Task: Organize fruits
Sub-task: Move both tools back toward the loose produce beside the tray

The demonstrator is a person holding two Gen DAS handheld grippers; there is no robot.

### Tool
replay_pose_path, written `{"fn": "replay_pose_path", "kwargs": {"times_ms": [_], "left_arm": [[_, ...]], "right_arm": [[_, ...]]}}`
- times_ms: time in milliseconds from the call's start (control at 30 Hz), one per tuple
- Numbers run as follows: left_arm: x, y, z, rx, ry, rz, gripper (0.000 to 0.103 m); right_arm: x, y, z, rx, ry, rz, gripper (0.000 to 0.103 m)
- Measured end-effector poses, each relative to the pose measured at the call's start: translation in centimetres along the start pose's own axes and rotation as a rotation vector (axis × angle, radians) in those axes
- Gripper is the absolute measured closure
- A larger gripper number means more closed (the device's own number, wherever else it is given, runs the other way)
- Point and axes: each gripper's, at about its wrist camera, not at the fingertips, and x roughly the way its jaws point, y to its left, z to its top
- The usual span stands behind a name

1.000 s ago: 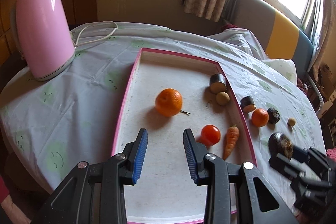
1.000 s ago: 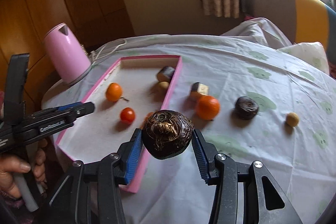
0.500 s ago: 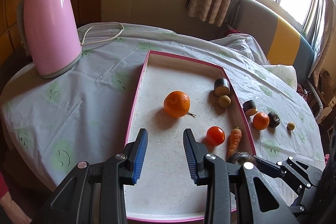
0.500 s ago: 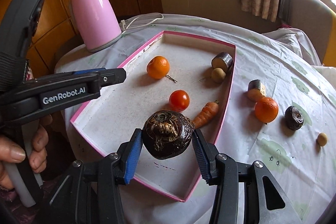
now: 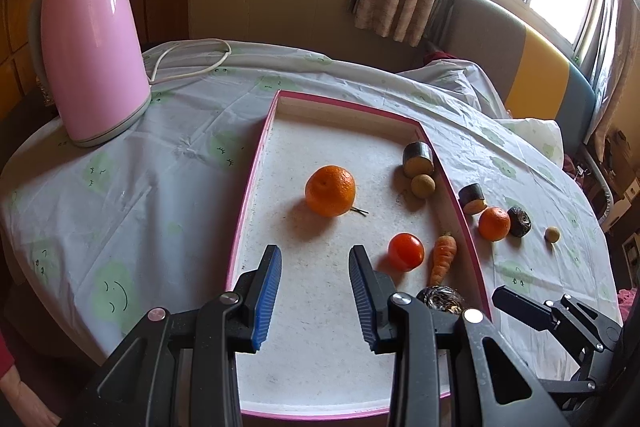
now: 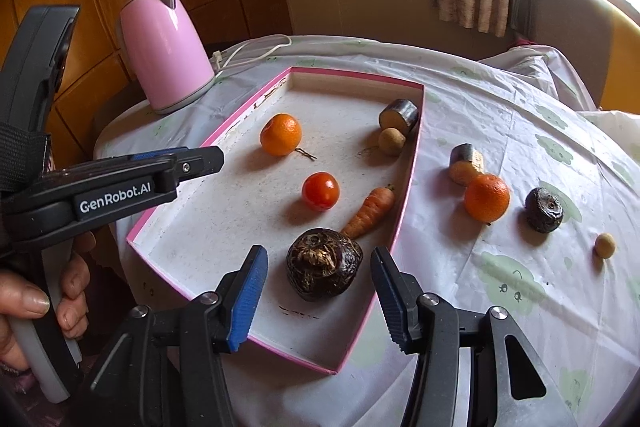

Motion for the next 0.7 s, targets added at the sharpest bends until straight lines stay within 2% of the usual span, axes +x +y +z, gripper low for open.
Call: {"fn": "replay_pose_path", "kwargs": {"times_ms": [300, 700], "left_arm": [[0.1, -1.1, -0.3, 0.043, 0.003, -0.022, 0.068], [0.0, -4.3, -0.4, 0.147, 0.016, -0.123, 0.068]], "right_arm": [[-2.3, -3.4, -0.2, 0.149, -0.077, -0.071, 0.045], [-2.9, -10.5, -2.9, 0.344, -0.050, -0.240, 0.045]]}}
